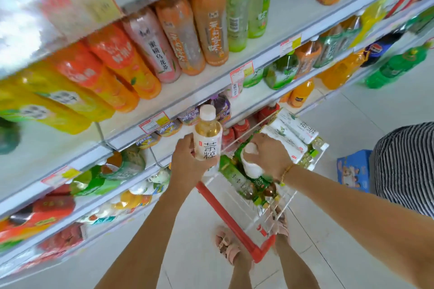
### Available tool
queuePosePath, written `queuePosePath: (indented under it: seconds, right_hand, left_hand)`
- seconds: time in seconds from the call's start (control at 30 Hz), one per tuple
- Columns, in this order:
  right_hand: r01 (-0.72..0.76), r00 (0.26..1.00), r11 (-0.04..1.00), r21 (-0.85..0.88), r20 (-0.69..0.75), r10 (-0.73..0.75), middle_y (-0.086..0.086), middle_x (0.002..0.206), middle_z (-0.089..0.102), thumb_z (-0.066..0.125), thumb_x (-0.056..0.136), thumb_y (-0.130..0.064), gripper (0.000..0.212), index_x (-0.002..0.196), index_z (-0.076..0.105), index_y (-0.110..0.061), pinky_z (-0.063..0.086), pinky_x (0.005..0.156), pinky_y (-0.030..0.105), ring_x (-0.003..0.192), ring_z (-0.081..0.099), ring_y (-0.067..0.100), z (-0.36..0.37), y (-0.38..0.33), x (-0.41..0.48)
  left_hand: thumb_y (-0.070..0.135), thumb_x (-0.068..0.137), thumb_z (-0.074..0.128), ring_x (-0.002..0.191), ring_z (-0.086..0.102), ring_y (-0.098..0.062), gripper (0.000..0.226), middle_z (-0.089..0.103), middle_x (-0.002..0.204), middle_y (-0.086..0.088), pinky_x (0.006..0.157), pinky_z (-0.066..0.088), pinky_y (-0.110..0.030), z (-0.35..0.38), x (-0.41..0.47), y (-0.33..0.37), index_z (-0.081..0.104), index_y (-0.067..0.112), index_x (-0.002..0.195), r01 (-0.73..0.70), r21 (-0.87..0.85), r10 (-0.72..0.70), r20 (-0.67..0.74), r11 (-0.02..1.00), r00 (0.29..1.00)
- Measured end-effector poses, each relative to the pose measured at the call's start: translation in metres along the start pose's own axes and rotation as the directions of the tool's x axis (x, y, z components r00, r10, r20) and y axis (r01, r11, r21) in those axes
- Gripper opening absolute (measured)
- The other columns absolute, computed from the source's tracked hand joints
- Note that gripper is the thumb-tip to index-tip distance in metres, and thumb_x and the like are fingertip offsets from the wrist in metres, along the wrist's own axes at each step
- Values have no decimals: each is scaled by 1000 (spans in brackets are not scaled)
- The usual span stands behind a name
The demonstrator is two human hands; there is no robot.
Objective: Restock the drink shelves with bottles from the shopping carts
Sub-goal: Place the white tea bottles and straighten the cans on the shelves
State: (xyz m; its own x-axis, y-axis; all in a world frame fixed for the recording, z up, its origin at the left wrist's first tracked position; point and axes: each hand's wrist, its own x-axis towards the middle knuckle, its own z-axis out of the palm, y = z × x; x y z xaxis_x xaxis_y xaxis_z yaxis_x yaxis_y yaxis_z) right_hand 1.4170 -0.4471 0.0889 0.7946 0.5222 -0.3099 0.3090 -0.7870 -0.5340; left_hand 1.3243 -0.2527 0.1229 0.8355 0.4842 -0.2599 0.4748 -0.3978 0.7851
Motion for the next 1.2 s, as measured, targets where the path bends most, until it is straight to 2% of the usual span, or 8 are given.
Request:
queuePosePath:
  seconds: [0.13, 0.23, 0.3, 0.43, 0.67, 0.9, 1.03, 1.2]
  right_hand:
    - [227, 974, 968, -111, 51, -223, -5, 112, 55, 55, 89, -42, 39, 123, 50, -23, 45, 78, 28, 101, 58, 20, -61, -36, -21]
    - [409, 897, 898, -162, -110, -428, 0, 101, 55, 47, 89, -44, 38, 112, 56, -14, 50, 65, 35, 78, 61, 24, -116, -68, -41]
    - [509, 799, 826, -241, -224, -558, 1, 98, 53, 46, 88, -41, 33, 108, 55, -16, 46, 47, 29, 56, 57, 20, -154, -98, -52]
    - [627, 586, 714, -312, -415, -696, -6, 98, 52, 45, 87, -43, 34, 111, 52, -20, 34, 50, 2, 68, 55, 6, -232, -165, -81]
    - [788, 117, 475, -392, -661, -741, -14, 99, 44, 54, 87, -32, 30, 111, 54, -15, 49, 75, 17, 88, 52, 4, -342, -238, -132]
    - [769, -151, 368, -523, -708, -690, -6, 102, 45, 59, 87, -22, 28, 112, 54, -9, 47, 78, 8, 87, 52, 13, -408, -308, -147]
    - [723, -177, 358, -590, -660, -730, -2, 100, 45, 60, 86, -21, 30, 112, 55, -7, 48, 78, 34, 92, 50, 20, -438, -362, -121]
    - [658, 39, 457, -598, -579, -814, 7, 99, 53, 61, 86, -25, 27, 109, 59, -12, 33, 79, 30, 97, 52, 27, -470, -434, -77]
  left_hand:
    - [43, 48, 82, 97, 59, -3, 68, 61, 114, 8, 78, 48, -21, -56, -24, 42, 51, 36, 109, -75, -129, 62, -98, 989, 993]
    - [30, 57, 88, 99, 59, 4, 63, 62, 109, 18, 79, 47, -18, -94, -46, 79, 50, 45, 105, -168, -155, 136, -201, 974, 970]
    - [25, 58, 89, 94, 57, 14, 63, 60, 106, 23, 76, 45, -13, -119, -61, 108, 49, 49, 101, -238, -166, 184, -288, 957, 940]
    - [24, 56, 89, 91, 53, 20, 68, 56, 102, 29, 71, 45, -2, -172, -89, 171, 47, 49, 102, -397, -113, 303, -469, 911, 829]
    - [35, 42, 89, 88, 66, 0, 66, 71, 92, 19, 72, 54, -18, -262, -128, 265, 59, 34, 100, -626, -89, 435, -642, 775, 631]
    - [24, 54, 90, 95, 64, -1, 61, 69, 98, 14, 74, 52, -15, -314, -140, 333, 58, 26, 107, -733, 78, 530, -743, 675, 409]
    - [26, 58, 87, 86, 59, 6, 55, 66, 103, 10, 64, 45, -4, -337, -115, 369, 60, 22, 107, -692, 204, 553, -766, 693, 328]
    - [29, 66, 82, 82, 61, -7, 49, 65, 98, 8, 62, 46, -14, -367, -72, 398, 61, 18, 109, -614, 158, 461, -806, 773, 372]
